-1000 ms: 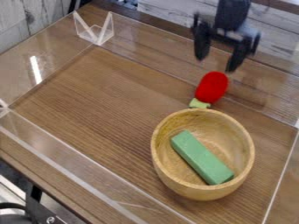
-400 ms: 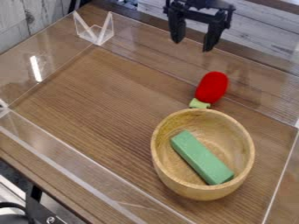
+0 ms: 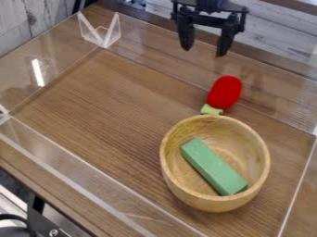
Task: Move the red object to the right side of the table
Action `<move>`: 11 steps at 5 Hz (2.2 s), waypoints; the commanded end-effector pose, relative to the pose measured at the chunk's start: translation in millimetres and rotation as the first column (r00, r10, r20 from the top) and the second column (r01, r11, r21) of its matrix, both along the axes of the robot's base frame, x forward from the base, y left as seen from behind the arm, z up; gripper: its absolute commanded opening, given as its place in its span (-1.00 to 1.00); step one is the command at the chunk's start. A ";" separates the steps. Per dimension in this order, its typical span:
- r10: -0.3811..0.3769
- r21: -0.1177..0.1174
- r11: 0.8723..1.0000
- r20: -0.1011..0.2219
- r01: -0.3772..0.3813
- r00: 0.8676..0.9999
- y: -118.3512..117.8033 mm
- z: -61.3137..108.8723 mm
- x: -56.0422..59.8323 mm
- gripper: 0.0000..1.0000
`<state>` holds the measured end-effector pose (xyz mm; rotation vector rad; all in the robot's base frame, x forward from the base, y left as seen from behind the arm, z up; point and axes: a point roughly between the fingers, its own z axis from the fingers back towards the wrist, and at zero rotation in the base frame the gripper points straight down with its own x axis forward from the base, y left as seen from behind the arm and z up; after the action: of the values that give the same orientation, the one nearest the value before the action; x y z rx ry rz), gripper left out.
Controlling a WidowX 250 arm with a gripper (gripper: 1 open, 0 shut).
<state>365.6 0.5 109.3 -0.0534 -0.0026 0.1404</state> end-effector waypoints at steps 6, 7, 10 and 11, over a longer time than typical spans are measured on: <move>-0.206 -0.054 0.977 0.029 0.207 0.978 -29.4 -0.6 3.8 1.00; -0.232 -0.046 0.971 0.033 0.234 0.972 -37.2 -1.5 3.8 1.00; -0.323 -0.028 0.945 0.061 0.325 0.945 -23.4 16.5 8.1 1.00; -0.351 -0.041 0.935 0.030 0.352 0.936 -17.3 4.6 6.4 1.00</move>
<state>368.0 -19.4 95.8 -0.1062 0.0421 -0.2162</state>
